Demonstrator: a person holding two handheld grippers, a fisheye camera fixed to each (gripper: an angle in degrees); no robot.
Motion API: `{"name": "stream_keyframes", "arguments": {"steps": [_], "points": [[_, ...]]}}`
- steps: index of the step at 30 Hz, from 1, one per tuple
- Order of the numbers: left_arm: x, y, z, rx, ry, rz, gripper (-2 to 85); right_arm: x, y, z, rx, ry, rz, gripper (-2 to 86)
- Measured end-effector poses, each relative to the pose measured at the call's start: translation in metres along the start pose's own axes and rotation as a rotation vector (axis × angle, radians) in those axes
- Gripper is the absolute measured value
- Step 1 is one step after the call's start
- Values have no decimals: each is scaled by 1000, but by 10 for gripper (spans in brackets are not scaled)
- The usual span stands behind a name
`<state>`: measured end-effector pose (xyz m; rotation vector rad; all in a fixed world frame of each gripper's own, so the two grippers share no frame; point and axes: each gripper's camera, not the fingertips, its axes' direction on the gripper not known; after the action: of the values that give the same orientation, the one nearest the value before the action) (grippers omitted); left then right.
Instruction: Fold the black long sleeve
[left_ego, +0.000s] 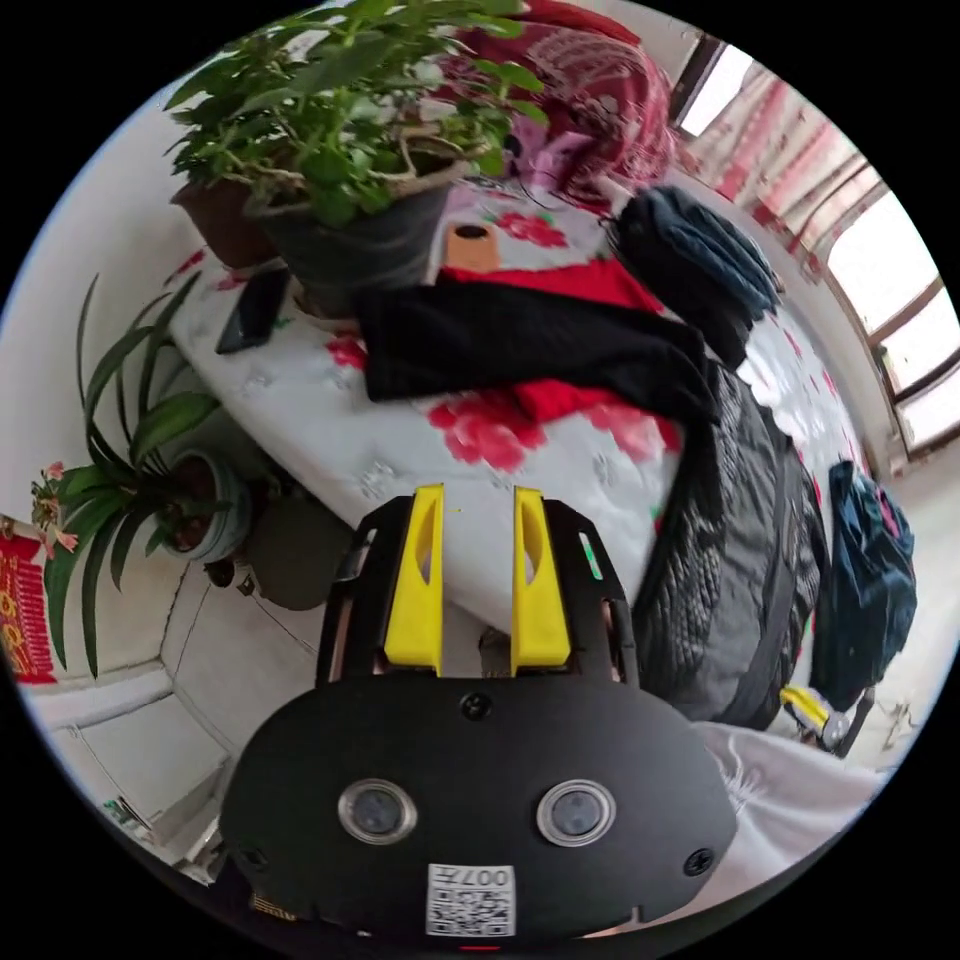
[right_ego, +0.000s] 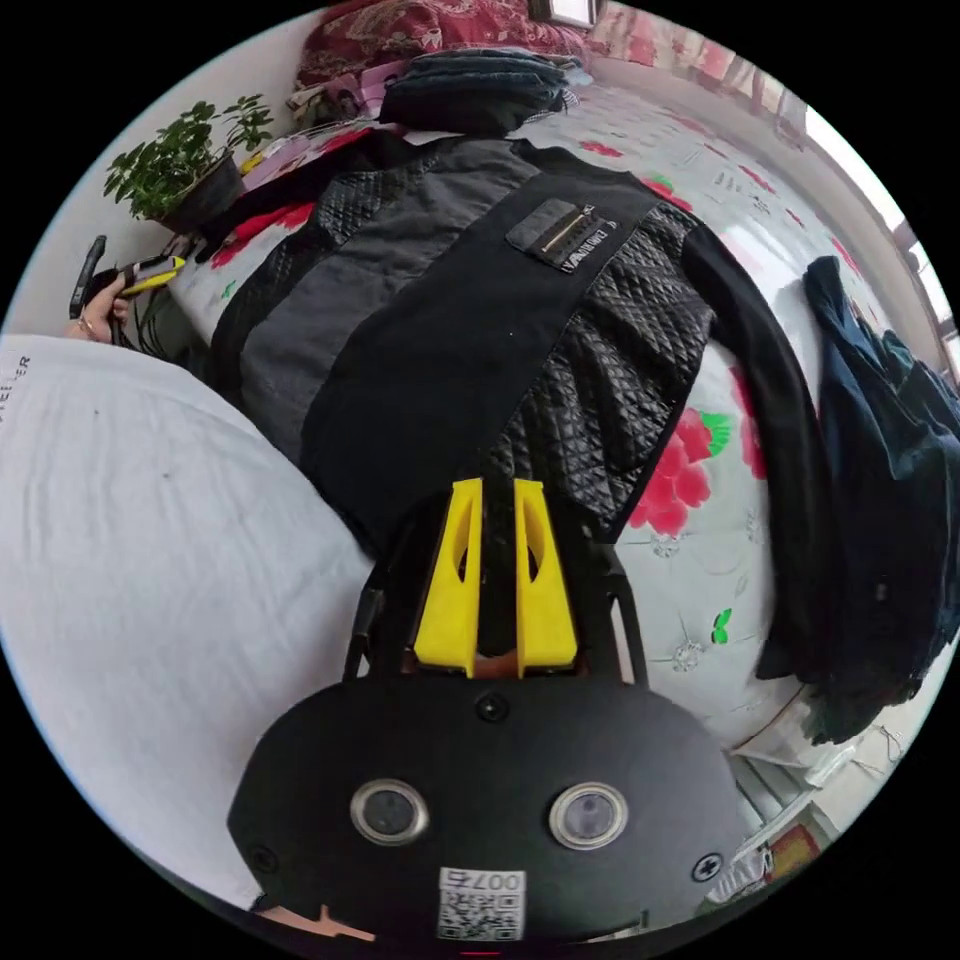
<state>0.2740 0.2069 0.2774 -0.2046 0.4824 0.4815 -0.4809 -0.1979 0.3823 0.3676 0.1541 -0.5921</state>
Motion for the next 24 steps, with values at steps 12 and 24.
{"name": "stream_keyframes", "arguments": {"steps": [12, 24], "points": [[-79, -84, 92, -76, -160, -184, 71, -34, -35, 39, -131, 65, -22, 27], [4, -12, -30, 353, 99, 167, -2, -13, -23, 37, -63, 52, 280, 30]]}}
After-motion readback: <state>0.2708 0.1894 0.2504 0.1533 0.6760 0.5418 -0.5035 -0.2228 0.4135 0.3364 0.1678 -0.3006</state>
